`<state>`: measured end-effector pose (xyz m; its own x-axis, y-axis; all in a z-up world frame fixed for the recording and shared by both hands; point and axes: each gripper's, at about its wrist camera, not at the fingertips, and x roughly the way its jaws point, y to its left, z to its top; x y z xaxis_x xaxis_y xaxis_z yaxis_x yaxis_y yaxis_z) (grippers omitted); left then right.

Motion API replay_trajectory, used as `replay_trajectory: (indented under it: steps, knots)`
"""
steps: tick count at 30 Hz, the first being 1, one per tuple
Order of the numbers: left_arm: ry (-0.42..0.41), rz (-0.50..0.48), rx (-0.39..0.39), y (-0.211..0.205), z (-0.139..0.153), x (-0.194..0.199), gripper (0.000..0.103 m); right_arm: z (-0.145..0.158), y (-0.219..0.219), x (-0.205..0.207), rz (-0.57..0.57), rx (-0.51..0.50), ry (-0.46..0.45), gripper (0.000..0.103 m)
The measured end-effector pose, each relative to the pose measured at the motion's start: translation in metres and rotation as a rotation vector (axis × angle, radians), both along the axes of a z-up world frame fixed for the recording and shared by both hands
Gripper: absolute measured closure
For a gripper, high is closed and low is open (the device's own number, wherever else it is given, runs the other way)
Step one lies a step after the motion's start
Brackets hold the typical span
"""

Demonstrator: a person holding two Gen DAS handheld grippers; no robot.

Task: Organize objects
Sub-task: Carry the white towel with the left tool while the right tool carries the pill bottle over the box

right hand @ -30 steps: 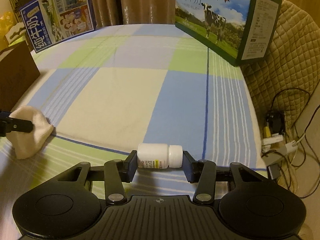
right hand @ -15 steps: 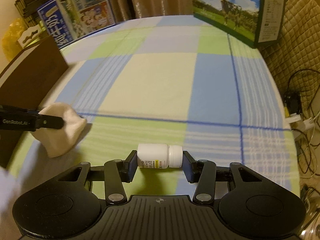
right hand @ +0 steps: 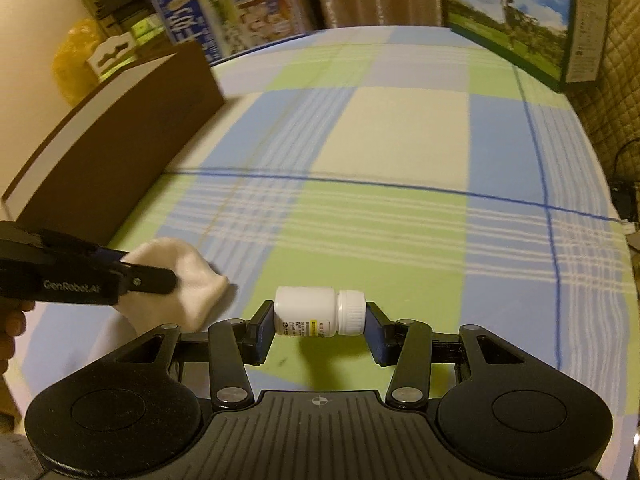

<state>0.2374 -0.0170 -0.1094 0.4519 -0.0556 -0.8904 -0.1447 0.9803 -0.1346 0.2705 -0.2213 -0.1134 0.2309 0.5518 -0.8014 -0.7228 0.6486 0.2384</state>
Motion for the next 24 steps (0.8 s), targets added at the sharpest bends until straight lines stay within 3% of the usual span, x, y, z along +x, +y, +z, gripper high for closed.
replay_trajectory:
  steps: [13,24]
  knots:
    - [-0.003,0.014,-0.004,0.001,0.016,-0.055,0.075,0.017,0.014,-0.050,0.070,0.030,-0.003,0.059]
    - [-0.129,0.053,-0.026,0.027,0.070,-0.088,0.075,0.055,0.046,-0.075,0.113,0.096,-0.043,0.059]
